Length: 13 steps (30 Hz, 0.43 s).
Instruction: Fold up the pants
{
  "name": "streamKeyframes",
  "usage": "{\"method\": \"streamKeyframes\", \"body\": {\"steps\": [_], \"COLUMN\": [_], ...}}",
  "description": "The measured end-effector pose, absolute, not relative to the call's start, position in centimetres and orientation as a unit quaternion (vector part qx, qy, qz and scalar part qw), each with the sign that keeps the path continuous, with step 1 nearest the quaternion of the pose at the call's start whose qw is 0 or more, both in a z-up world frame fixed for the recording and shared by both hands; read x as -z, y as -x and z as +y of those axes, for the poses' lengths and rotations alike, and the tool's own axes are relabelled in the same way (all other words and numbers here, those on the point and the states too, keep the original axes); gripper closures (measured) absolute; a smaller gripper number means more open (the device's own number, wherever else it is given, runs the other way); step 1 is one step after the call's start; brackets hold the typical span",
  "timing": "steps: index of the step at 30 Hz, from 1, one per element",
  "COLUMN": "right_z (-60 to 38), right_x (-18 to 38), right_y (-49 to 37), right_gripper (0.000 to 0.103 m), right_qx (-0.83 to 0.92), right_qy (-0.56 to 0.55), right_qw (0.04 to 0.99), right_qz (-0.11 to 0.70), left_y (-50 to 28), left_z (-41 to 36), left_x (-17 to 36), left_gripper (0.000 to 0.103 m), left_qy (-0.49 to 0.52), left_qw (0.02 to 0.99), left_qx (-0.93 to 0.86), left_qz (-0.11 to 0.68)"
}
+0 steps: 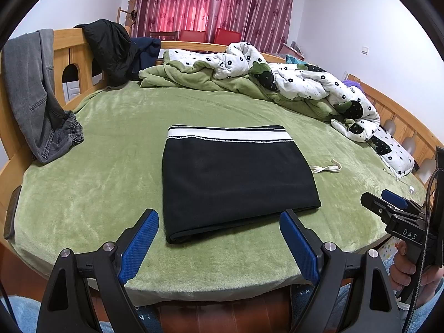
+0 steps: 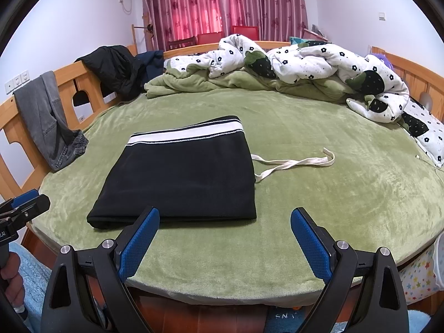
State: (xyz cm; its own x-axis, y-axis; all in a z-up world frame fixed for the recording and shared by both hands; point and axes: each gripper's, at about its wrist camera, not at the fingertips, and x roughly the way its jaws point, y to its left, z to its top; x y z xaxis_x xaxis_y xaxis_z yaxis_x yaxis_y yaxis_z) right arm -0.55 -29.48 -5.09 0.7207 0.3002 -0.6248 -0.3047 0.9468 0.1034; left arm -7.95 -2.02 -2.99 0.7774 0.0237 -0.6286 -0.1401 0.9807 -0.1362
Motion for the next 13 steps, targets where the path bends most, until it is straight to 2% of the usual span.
{"method": "streamKeyframes", "body": {"steps": [13], "right_z": [-29.36], "right_x": [5.02], "right_y": [0.64], "right_gripper": [0.009], "right_qx": [-0.164], "right_qy": [-0.005], "right_qw": [0.928], "right_qz": [0.334], "left_y": [8.37], "left_z": [-2.22], "left_x": [3.01], "left_gripper": [0.015], "left_qy": [0.094], "left_qw": [0.942], "left_qx": [-0.034], "left_qz": [0.321]}}
